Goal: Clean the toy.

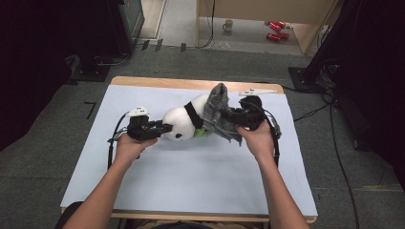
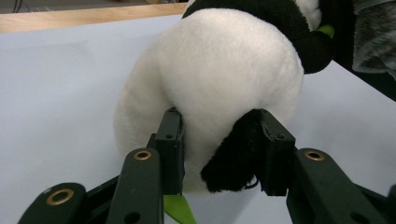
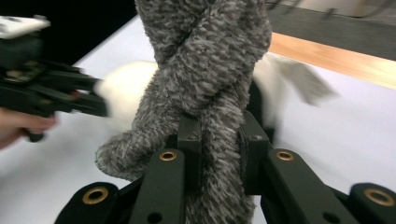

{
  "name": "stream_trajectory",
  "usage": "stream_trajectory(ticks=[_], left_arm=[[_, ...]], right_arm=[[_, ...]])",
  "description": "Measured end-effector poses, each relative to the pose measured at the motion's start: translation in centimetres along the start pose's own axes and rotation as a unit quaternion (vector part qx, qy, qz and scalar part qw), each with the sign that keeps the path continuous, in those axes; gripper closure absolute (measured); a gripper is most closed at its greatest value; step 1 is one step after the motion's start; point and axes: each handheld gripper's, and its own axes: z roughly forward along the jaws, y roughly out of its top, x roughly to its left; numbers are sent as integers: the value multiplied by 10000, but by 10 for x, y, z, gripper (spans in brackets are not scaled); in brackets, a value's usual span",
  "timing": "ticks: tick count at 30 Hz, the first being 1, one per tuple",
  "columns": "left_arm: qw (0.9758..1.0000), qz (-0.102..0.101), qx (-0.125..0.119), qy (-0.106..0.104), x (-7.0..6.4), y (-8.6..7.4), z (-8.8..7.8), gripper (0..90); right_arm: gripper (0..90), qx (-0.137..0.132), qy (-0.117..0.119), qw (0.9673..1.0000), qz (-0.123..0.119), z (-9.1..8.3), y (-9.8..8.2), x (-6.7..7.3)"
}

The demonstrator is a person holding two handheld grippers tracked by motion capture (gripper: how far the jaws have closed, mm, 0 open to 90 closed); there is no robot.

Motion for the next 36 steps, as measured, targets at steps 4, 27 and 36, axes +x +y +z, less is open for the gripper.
stream_trajectory(ticks=[4,27,36], left_arm=[[10000,-71,-39,-31,3,0,0,598],[9999,-91,-64,82,1,0,-1,588],[9998,-63,51,178,1,-1,-1,587]], right_arm=[[760,92,232,9996,-145,21,9,20],[762,610,579,9949,-565,108,16,75],[761,714,82,9965,-437,89,17,51]])
